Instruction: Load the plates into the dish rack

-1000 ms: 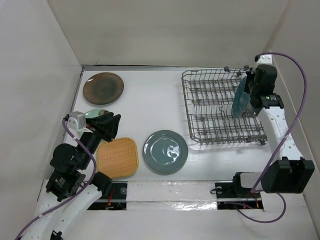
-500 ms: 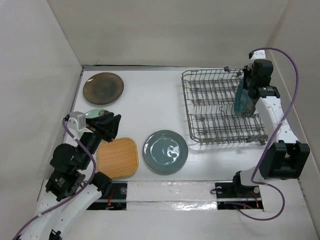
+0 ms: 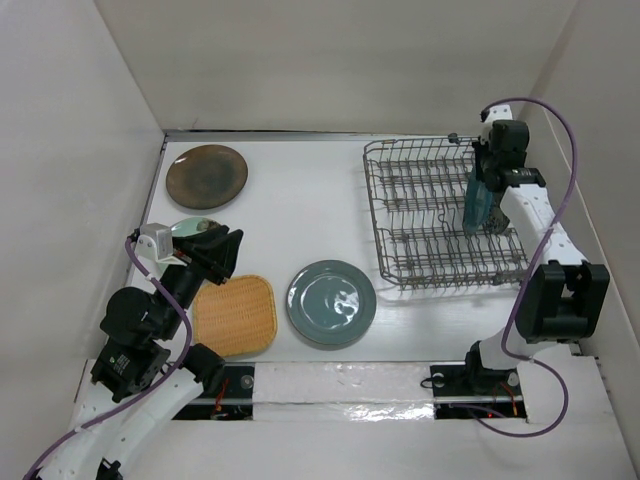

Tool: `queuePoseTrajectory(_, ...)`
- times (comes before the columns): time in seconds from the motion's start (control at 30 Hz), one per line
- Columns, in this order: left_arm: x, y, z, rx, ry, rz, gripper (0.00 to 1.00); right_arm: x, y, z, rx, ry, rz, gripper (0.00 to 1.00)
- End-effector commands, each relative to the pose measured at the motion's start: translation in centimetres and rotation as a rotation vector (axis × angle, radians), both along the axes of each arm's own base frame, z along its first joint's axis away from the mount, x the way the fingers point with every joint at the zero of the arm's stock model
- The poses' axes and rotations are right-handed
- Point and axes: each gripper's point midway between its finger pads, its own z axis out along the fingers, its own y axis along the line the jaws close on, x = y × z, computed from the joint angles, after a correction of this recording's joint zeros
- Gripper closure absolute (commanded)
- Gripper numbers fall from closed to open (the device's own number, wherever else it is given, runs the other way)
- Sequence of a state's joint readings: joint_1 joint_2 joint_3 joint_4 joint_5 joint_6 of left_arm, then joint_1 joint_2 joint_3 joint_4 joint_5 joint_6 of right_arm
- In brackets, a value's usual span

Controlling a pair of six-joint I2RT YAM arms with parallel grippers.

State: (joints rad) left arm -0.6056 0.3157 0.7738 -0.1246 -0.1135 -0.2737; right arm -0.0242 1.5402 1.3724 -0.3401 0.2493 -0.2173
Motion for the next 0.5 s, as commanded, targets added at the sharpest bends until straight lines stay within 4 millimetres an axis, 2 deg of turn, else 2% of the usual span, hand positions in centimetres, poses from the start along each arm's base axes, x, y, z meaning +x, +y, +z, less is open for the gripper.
queuePoseTrajectory(0.0, -0.6, 0.4, 1.8, -0.035, -0.056, -0.001, 0.65, 2.2, 0.3, 5.1, -0.018, -0.176, 0.009, 1.00)
queuePoseTrajectory(0.1, -0.4, 0.3, 1.6, -0.029, -0.049, 0.002, 0.65, 2.0, 0.3, 4.0, -0.006, -0.181, 0.002, 1.00)
queuePoseTrajectory(0.23, -0.6, 0.3, 1.8, -0.034, -0.057, -0.007, 0.65, 1.6, -1.1, 2.4, 0.041, -0.171, -0.045, 1.00)
queuePoseTrajectory(0.27, -0.5, 0.2, 1.7, -0.032, -0.053, -0.007, 0.65, 1.5, -0.9, 2.2, 0.069, -0.191, -0.051, 1.00)
queuePoseTrajectory(0.33, -0.4, 0.1, 1.5, -0.026, -0.046, -0.009, 0.65, 1.4, -2.3, 1.8, 0.106, -0.206, -0.098, 0.91)
queuePoseTrajectory(0.47, -0.5, 0.0, 1.6, -0.030, -0.051, -0.013, 0.65, 1.3, -2.9, 0.1, 0.181, -0.193, -0.156, 0.89)
